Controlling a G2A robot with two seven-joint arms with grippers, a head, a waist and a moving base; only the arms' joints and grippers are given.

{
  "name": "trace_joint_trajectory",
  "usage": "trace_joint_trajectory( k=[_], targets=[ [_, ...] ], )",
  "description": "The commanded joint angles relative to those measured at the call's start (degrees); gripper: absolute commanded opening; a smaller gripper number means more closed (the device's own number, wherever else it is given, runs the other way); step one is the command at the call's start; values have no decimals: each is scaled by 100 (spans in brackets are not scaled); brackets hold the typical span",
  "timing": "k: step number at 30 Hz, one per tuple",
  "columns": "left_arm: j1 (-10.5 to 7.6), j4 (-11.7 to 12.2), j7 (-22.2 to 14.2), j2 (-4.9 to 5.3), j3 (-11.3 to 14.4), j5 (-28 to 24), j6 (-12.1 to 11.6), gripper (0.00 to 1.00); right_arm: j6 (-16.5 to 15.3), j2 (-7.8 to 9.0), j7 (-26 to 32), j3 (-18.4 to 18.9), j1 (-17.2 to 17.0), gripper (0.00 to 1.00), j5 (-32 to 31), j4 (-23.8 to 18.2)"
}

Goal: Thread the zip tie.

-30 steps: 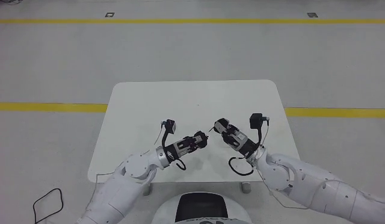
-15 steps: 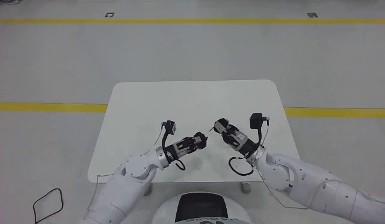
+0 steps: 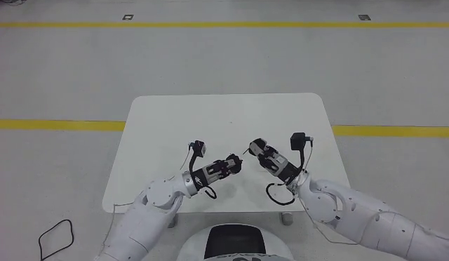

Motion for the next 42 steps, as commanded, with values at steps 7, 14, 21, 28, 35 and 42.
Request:
trace_joint_trajectory(
  k=[7, 14, 21, 28, 35, 42],
  targets=[
    [0, 0, 0, 0, 0, 0, 0, 0, 1, -52, 206, 312, -277, 0, -57, -14],
    [0, 0, 0, 0, 0, 0, 0, 0, 1, -98, 356, 578, -491, 0, -82, -24],
    [0, 0, 0, 0, 0, 0, 0, 0, 1, -150, 529, 811, -660, 0, -152, -55],
    [0, 0, 0, 0, 0, 0, 0, 0, 1, -201, 690, 1013, -828, 0, -227, -70],
    [0, 0, 0, 0, 0, 0, 0, 0, 1, -244, 849, 1210, -991, 0, -268, -73],
    [0, 0, 0, 0, 0, 0, 0, 0, 1, -299, 947, 1395, -1128, 0, -307, -86]
  ],
)
